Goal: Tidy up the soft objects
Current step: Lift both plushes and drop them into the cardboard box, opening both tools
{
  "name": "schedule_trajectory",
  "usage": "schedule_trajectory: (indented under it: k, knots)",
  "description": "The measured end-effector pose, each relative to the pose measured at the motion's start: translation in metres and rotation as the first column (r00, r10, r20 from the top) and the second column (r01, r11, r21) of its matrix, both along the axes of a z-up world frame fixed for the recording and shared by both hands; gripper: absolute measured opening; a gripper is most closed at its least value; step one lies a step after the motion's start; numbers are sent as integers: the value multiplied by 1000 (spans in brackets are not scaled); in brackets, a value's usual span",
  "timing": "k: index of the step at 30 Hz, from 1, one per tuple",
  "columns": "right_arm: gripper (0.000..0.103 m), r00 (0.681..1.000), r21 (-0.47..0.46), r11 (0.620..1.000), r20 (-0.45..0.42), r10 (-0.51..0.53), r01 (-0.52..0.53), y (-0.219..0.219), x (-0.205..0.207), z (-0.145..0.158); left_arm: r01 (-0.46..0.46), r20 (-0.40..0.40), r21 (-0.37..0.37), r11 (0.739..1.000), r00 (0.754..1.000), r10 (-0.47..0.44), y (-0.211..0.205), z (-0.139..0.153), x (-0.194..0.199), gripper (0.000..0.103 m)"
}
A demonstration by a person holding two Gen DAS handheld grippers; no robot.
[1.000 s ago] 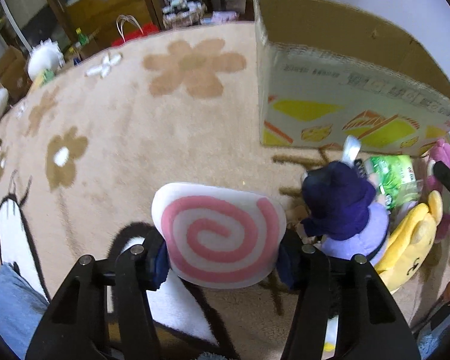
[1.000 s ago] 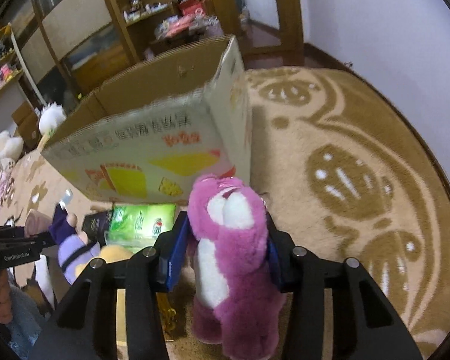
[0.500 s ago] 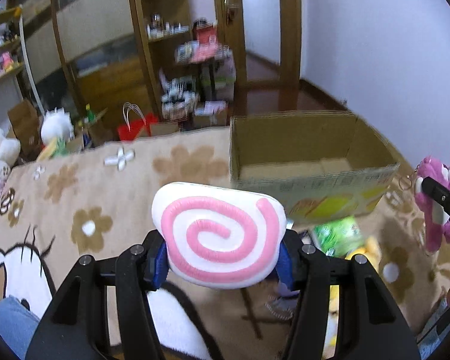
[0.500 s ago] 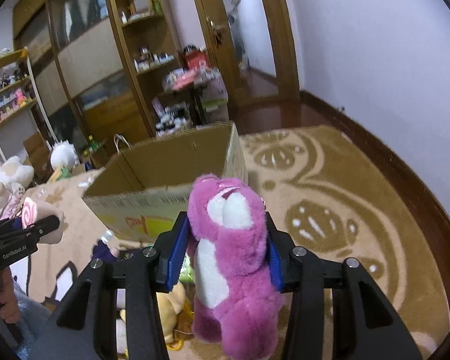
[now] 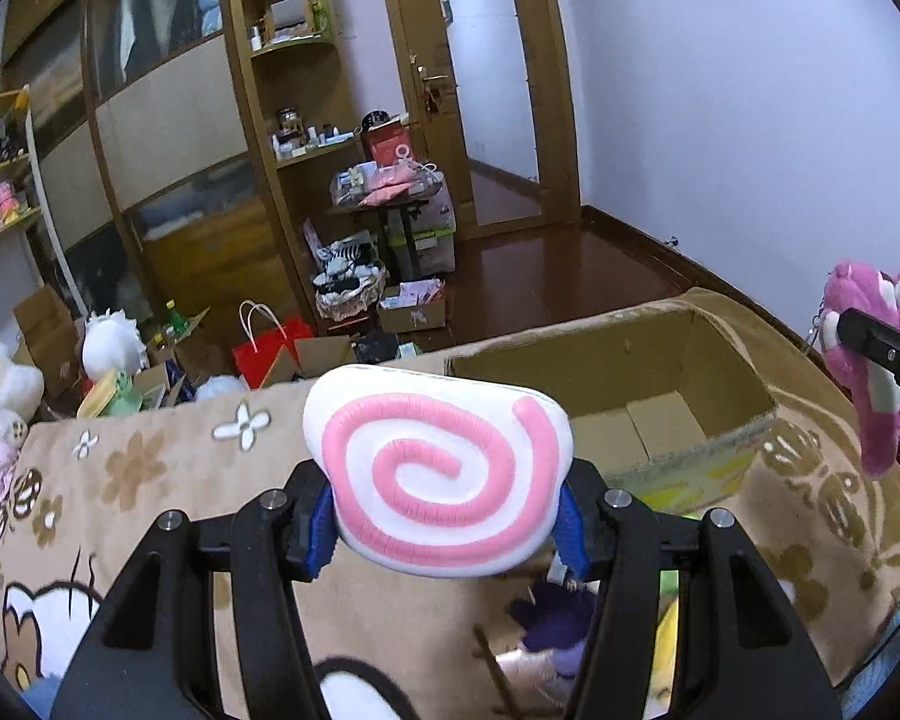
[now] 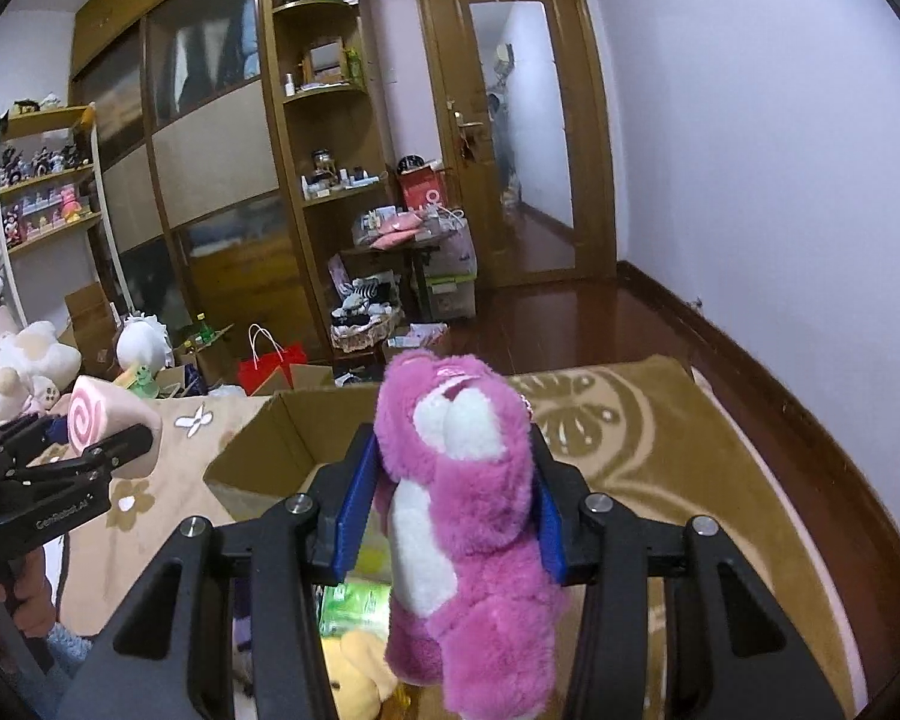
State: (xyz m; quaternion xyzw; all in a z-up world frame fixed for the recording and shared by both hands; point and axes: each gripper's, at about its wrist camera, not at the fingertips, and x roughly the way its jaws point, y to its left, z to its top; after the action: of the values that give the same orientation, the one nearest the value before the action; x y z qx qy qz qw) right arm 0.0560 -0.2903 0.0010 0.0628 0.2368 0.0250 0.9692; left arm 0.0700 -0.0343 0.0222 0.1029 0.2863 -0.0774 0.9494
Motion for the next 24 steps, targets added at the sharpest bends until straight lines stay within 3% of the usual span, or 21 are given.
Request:
schedule_trajectory:
  k: [6, 11, 24]
  knots:
    - [49, 1000, -13, 1000, 18, 21, -21, 7, 28, 9, 24, 17, -1, 1000, 1000, -24, -16, 7, 30, 57]
    - [49, 999, -20, 999, 21, 33, -32, 14, 52, 7, 55, 15, 5, 998, 998, -55, -29, -6, 49, 57]
    - [49, 995, -30, 997, -71, 65, -67, 29, 92, -42, 64, -101, -27, 998, 993, -66, -43, -54, 90, 58]
